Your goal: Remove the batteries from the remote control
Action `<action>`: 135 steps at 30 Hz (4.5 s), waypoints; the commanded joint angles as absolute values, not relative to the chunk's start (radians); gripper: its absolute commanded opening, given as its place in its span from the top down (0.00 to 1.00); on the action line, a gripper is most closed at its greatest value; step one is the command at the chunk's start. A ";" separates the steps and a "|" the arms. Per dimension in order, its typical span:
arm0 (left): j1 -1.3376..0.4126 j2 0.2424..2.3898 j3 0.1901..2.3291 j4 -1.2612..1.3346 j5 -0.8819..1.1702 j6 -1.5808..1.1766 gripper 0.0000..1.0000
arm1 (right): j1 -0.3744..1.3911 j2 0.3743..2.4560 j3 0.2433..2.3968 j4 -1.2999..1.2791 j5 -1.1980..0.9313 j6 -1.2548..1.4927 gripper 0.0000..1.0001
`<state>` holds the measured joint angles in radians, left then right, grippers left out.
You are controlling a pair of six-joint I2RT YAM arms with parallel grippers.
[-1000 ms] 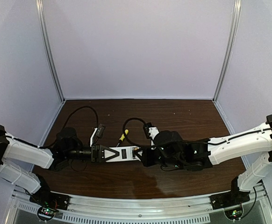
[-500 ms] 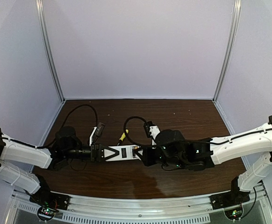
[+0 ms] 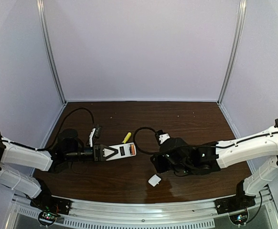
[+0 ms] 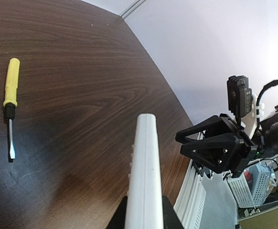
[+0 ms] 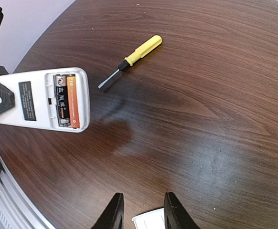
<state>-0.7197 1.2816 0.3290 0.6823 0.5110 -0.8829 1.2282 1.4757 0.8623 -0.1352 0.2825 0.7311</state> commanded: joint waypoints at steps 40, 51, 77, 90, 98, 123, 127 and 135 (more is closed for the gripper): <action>-0.742 1.253 0.315 0.904 0.737 -0.927 1.00 | 1.070 1.565 0.784 0.568 -0.494 0.560 0.28; -0.741 1.268 0.321 0.888 0.735 -0.926 1.00 | 1.066 1.561 0.789 0.540 -0.448 0.576 0.44; -0.742 1.338 0.324 0.965 0.768 -0.949 1.00 | 1.066 1.654 0.840 0.624 -0.551 0.621 0.70; -0.741 1.246 0.311 0.831 0.665 -0.886 0.26 | 1.067 1.626 0.809 0.589 -0.503 0.659 0.95; -0.742 1.109 0.311 0.614 0.472 -0.804 0.03 | 1.041 1.579 0.762 0.471 -0.402 0.707 1.00; -0.742 1.042 0.329 0.456 0.315 -0.721 0.03 | 0.840 1.884 0.961 0.192 -0.673 0.637 0.79; -0.742 1.035 0.330 0.448 0.307 -0.718 0.04 | 0.831 1.906 0.970 0.172 -0.661 0.624 0.61; -0.742 1.022 0.327 0.439 0.292 -0.713 0.04 | 0.821 1.900 0.987 0.110 -0.578 0.607 0.36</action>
